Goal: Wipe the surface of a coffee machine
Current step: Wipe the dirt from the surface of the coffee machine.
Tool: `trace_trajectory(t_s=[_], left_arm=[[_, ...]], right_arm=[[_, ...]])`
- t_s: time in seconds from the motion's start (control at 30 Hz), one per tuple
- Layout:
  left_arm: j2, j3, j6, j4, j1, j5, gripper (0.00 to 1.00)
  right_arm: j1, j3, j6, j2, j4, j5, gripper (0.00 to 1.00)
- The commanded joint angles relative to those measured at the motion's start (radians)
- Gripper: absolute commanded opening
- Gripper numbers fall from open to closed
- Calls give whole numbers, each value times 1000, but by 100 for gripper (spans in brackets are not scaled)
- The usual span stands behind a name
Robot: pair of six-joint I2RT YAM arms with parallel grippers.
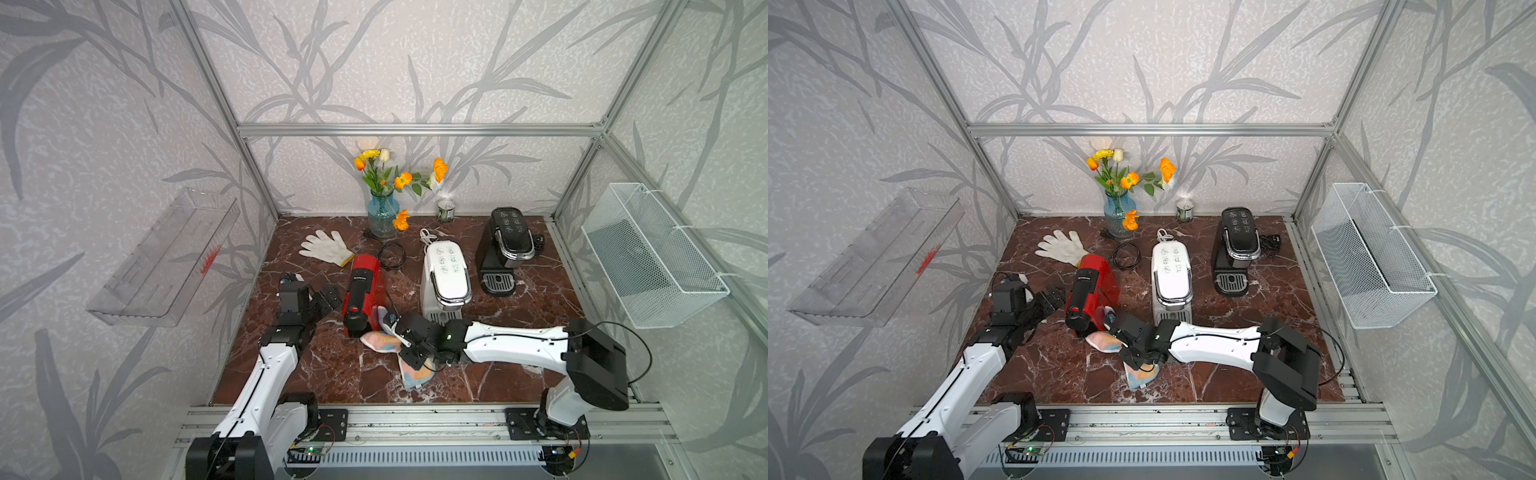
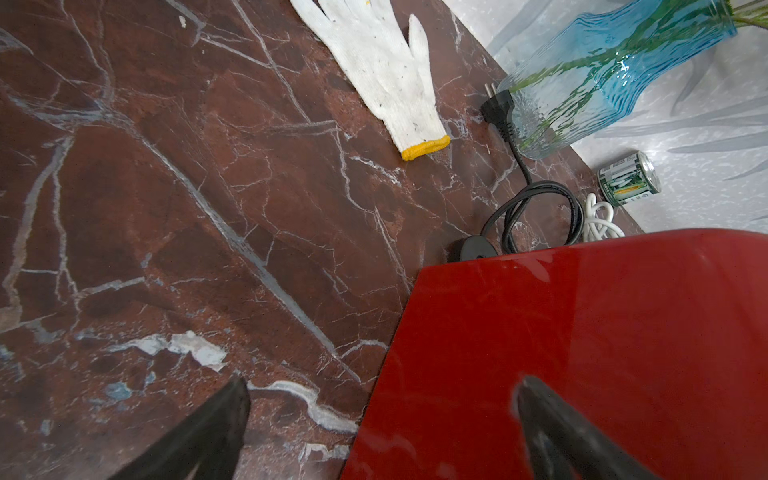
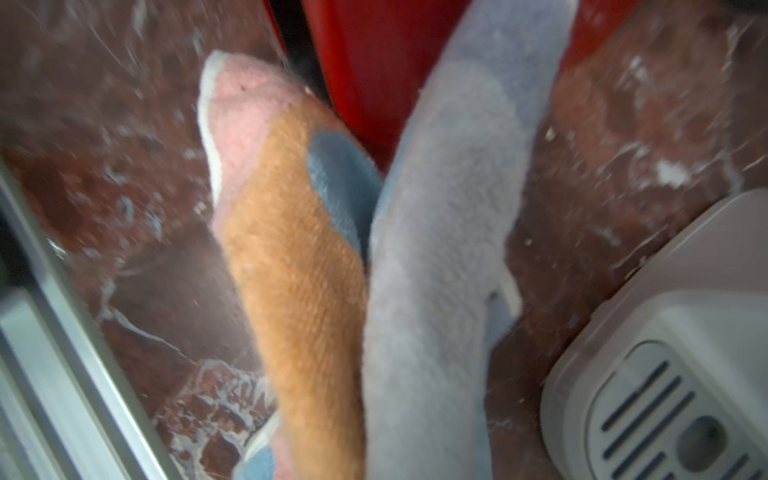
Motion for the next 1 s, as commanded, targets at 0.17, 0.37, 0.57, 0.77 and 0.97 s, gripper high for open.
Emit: trace_trajectory(t_s=[0.17,0.37,0.57,0.77,0.97], left_arm=[[24,1,16,17,0,49,99],[37,8,8,22,-3,66,99],[42,14,9,15,-10,64,99],[55,14,6,22,-16,66,99],[70,17,7,29,-20,66,99]], right_arm=[[-31,172,-49,-35,209,-7,8],[-105,300,0,110,277,-113,8],[-175,377,64,243,318,-143,6],[-188,405,93,321,299,-18,6],[-187,358,170,333,316,-18,4]])
